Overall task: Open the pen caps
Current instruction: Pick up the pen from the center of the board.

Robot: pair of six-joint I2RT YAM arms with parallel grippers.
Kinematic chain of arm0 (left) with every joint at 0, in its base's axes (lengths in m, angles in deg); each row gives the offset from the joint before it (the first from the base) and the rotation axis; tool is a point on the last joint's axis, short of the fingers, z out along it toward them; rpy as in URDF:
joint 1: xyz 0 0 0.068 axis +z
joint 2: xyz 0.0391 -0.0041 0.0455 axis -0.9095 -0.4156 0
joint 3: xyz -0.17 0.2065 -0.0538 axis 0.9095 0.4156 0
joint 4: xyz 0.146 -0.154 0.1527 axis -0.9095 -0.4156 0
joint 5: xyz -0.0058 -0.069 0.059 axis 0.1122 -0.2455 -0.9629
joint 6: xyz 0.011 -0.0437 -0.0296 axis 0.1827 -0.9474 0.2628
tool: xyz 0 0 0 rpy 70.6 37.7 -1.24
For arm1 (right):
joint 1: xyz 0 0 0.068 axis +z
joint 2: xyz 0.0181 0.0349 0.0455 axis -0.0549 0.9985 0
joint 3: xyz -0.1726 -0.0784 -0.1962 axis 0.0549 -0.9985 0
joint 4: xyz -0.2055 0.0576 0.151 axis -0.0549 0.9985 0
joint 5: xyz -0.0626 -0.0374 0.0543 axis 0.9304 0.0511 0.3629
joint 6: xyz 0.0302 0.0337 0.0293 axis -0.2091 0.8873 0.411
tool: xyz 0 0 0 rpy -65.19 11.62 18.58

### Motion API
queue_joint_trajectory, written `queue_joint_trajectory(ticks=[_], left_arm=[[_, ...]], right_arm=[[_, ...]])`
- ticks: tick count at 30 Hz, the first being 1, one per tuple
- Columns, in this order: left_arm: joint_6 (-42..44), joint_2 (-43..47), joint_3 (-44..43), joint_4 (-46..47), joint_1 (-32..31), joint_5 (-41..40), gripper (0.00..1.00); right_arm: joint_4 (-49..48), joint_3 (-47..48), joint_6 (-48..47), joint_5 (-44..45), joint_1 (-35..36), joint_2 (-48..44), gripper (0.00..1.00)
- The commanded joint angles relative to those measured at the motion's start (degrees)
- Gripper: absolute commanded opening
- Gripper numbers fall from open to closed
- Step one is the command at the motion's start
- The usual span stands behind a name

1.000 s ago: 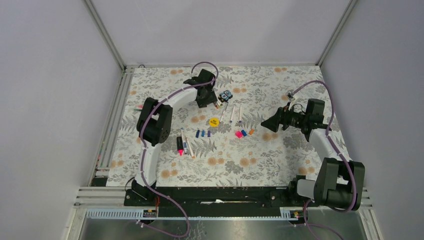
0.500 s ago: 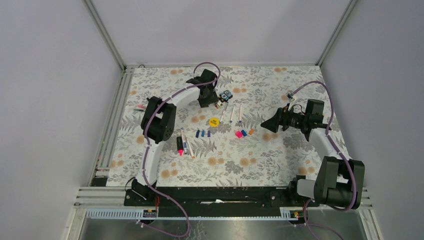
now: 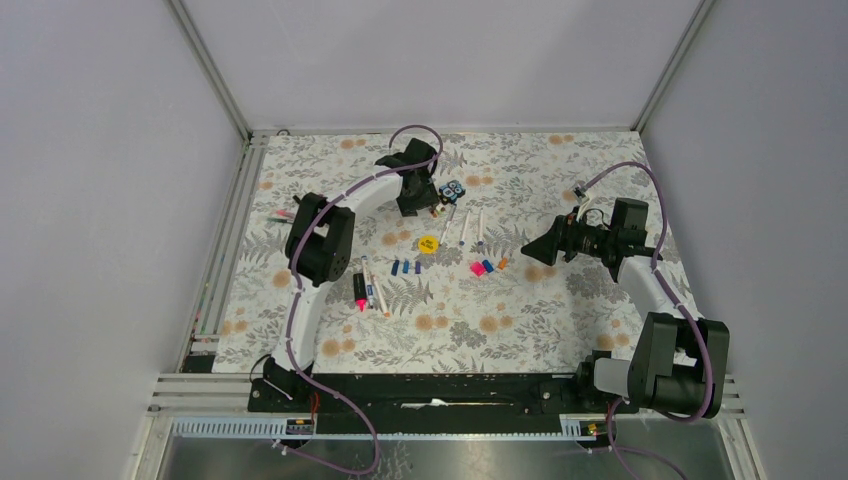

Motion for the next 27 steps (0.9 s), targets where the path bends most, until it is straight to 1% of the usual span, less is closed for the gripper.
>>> queue_joint_trajectory(ticks=[1,7,11,19,27], left_arm=[[-1.0,-0.9,-3.2,-0.4,-0.2,-0.2,0.55],[-2.1,-1.4,-3.5,-0.9,-0.2,-2.0,0.52],[-1.9,-3.3,-6.1,-4.6,-0.2,-3.0,0.51],[-0.9,-4.0,-6.1,-6.9,-0.2,-4.8,0.50],[-0.4,-3.1,-6.8,-10.8,-0.2,-9.3,0.49]], right_arm=[[0.2,2.0,-0.9,-1.8,-0.3,-0.1,0.88],[0.2,2.0,-0.8,-1.9,-0.3,-0.1,0.88],[0.2,2.0,-0.8,-2.0,-0.3,-0.1,0.88],[0.2,2.1,-0.8,-2.0,-0.3,-0.1,0.88],[0.2,2.1,-0.8,-2.0,-0.3,-0.3,0.88]])
